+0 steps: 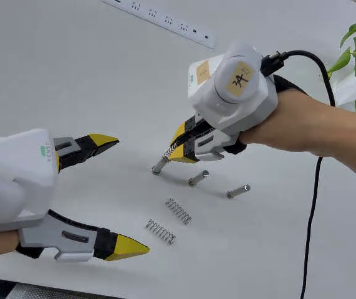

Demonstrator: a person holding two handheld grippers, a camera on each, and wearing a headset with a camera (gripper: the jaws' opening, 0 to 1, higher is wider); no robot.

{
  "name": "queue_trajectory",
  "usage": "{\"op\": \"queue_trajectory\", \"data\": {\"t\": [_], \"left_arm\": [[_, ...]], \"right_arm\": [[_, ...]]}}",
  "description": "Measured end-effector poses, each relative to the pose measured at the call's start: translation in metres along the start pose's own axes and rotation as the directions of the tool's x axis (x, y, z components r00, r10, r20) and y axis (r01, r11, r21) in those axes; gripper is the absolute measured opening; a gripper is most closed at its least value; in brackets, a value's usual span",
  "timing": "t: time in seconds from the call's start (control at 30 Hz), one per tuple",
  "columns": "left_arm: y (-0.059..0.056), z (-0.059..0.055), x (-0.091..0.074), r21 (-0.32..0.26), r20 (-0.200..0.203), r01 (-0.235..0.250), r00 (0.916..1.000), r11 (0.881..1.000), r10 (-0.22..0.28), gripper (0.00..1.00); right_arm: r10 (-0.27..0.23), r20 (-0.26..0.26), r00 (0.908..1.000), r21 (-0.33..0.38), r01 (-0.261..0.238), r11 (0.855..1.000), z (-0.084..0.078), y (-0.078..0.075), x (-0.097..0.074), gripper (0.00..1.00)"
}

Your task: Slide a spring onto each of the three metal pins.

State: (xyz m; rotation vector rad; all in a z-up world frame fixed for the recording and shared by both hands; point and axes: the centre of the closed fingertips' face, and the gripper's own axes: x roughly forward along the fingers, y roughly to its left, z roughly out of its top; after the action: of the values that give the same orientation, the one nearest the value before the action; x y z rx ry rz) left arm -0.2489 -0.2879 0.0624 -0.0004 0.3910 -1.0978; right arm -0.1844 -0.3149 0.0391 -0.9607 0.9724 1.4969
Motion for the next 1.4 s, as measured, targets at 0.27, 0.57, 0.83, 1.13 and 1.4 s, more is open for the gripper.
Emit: {"op": "queue_trajectory", "data": {"t": [0.27,0.57,0.83,1.13,1.4], "left_arm": [[0.0,-0.001,0.001,-0.005,0.0,0.005,1.0,1.0,-0.005,0.97],[0.0,-0.001,0.002,-0.011,0.002,0.009,1.0,1.0,-0.009,0.97],[0.0,-0.001,0.003,-0.014,0.003,0.011,0.9999,1.0,-0.011,0.97],[-0.001,0.0,0.003,-0.019,0.005,0.012,0.9999,1.0,-0.012,0.96],[-0.002,0.001,0.003,-0.024,0.009,0.014,0.9999,1.0,-0.014,0.95]], "right_arm": [[0.004,-0.004,1.0,0.002,-0.004,1.0,-0.001,0.0,0.001,0.07],[0.01,-0.005,0.9999,0.006,-0.01,1.0,-0.002,0.0,0.005,0.07],[0.015,-0.005,0.9999,0.009,-0.014,1.0,-0.002,-0.001,0.007,0.07],[0.018,-0.009,0.9998,0.011,-0.018,1.0,-0.003,0.0,0.01,0.07],[0.023,-0.013,0.9997,0.012,-0.023,1.0,-0.003,0.001,0.013,0.07]]}}
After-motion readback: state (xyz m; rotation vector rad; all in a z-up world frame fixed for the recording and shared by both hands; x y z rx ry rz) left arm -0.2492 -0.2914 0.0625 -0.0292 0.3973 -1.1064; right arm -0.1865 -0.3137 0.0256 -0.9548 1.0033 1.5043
